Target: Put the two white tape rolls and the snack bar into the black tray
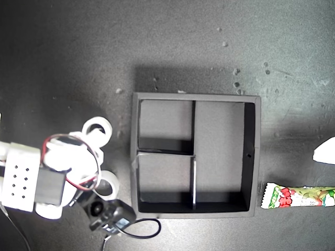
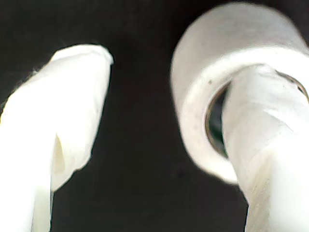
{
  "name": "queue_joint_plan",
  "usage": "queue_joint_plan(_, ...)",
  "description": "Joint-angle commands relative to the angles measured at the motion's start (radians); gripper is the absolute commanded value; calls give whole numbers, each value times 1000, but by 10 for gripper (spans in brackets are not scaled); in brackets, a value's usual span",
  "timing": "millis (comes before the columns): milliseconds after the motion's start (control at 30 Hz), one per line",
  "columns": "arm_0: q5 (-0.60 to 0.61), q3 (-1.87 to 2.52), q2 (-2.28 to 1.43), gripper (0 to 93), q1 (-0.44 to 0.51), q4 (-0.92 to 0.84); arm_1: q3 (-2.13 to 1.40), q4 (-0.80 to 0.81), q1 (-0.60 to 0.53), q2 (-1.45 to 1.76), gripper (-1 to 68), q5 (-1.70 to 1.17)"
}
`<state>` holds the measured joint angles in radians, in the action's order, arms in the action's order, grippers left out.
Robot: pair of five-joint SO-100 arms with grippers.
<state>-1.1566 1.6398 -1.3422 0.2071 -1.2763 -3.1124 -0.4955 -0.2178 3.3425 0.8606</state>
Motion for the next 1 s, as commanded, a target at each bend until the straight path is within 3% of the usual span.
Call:
queue_joint_plan(0, 8, -69, 109, 179, -46, 12, -2, 57, -32, 8, 1, -114)
queue_joint_plan(100, 11, -100, 152, 167, -69, -15, 26, 69, -52, 8, 77, -160)
queue_joint_plan(200, -5, -83, 129, 169, -80, -38, 41, 69, -46, 8, 112, -176)
queue_joint_plan(700, -91, 48, -72, 158, -35, -94, 20, 74, -38, 8, 94, -169)
queue_joint_plan(800, -86, 67, -71, 112, -34, -49, 15, 74, -35, 8, 78, -160)
queue_joint_plan(900, -87, 98, -92, 1, -54, -21, 17, 74, -32, 8, 53, -153)
queue_joint_plan(967, -87, 117, -123, 1, -64, -18, 25, 74, -25, 8, 44, -158)
